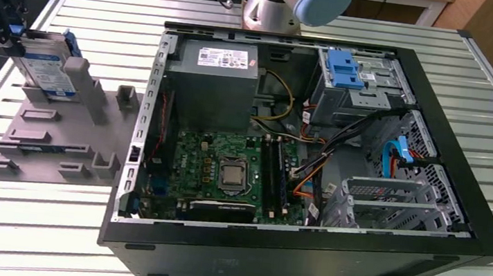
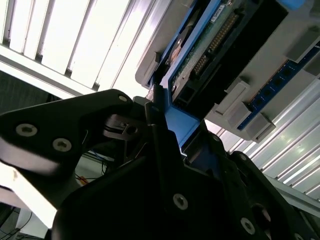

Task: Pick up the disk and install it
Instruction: 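Pick up the disk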

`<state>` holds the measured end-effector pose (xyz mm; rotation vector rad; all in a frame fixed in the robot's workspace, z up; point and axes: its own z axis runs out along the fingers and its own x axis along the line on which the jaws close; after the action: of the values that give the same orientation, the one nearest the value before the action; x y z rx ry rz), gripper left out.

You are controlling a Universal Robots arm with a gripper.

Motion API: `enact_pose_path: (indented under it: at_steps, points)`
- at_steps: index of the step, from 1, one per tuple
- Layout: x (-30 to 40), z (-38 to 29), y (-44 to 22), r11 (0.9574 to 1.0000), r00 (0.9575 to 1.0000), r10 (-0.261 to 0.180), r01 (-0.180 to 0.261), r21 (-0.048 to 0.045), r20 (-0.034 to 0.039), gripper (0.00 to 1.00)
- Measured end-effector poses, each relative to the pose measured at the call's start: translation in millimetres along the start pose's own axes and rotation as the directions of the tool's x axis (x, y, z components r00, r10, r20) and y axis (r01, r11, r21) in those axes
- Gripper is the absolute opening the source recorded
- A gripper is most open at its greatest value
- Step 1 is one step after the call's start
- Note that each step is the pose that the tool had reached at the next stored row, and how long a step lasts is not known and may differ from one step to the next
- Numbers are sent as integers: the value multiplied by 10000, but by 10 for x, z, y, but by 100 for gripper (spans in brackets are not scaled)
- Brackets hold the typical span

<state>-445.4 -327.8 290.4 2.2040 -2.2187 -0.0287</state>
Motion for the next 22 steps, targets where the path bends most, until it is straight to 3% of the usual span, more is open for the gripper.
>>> enact_pose_path:
  at_steps: [11,22]
  points:
    - [0,-7,0,10000,10000,0,0,0,-4,36]
    - [-1,-130,3,10000,10000,0,0,0,-4,36]
